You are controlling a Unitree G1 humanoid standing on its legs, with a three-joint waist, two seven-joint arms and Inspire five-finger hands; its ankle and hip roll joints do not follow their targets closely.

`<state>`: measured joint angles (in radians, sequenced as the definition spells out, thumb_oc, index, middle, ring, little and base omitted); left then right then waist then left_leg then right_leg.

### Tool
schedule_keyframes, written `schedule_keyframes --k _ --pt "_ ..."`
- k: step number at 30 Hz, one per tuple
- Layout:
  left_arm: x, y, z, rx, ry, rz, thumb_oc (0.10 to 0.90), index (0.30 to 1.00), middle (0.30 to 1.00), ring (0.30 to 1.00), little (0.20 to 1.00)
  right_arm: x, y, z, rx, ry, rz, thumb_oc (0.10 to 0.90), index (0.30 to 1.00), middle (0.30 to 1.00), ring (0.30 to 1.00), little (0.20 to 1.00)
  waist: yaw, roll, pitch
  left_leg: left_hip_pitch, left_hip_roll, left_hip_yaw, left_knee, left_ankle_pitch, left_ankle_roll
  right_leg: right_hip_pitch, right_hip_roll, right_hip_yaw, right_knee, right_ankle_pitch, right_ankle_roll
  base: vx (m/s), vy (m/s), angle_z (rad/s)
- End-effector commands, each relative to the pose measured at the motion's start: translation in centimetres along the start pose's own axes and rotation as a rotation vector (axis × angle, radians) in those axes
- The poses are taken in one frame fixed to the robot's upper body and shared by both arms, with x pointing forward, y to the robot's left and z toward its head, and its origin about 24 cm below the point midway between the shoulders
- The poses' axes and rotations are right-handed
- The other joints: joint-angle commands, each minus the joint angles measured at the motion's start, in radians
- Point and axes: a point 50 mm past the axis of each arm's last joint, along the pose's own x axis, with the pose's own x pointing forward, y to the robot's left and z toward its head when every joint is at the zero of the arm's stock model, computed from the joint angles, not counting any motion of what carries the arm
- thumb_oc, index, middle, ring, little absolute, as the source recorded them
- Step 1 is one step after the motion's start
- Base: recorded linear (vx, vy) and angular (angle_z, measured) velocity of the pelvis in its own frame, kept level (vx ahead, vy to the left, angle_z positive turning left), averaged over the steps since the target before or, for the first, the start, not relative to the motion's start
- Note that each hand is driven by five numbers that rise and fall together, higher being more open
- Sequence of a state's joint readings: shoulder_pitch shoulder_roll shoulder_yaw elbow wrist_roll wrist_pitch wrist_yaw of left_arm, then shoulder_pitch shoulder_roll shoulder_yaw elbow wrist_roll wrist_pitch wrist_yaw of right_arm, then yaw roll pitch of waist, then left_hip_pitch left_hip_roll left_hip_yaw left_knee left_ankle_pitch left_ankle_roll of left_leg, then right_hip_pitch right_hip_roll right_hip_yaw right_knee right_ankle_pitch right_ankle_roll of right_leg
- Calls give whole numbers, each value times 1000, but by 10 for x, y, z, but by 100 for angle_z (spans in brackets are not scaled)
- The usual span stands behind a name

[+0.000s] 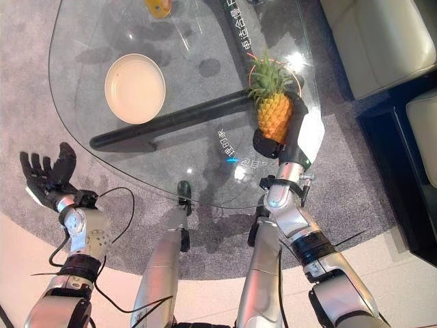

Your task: Pick up the fruit to the plate

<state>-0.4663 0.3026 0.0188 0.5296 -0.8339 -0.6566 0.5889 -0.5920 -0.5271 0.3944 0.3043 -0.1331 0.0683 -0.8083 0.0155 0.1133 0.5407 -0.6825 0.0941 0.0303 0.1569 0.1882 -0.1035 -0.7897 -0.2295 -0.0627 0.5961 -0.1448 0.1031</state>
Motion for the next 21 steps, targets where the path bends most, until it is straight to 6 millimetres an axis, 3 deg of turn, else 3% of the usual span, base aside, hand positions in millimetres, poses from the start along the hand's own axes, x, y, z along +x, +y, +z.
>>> schedule_keyframes --k 1,7,13,21 --pt "9 -30 42 -68 -244 -190 800 900 900 900 900 19 -32 55 87 -341 -211 100 300 300 300 200 -18 11 -21 19 -68 45 79 -132 32 67 44 -51 -205 91 -21 -25 -64 0" --pt "-5 -66 50 -122 -238 -410 800 900 900 900 900 19 -30 72 55 -452 -210 100 300 300 300 200 -14 1 -21 16 -67 42 77 -134 33 74 47 -54 -217 100 -12 -12 -38 0" --pt "-19 -103 56 -57 -229 -658 800 900 900 900 900 23 -36 89 100 -516 -222 100 300 300 300 200 -15 -8 -21 12 -61 47 65 -124 34 79 49 -60 -239 118 -6 -1 -5 0" --pt "-38 -136 51 -121 -136 -858 800 900 900 900 900 20 -33 114 182 -576 -172 100 300 300 300 200 -27 -18 -21 21 -60 52 58 -124 34 92 50 -55 -257 128 1 0 0 0"
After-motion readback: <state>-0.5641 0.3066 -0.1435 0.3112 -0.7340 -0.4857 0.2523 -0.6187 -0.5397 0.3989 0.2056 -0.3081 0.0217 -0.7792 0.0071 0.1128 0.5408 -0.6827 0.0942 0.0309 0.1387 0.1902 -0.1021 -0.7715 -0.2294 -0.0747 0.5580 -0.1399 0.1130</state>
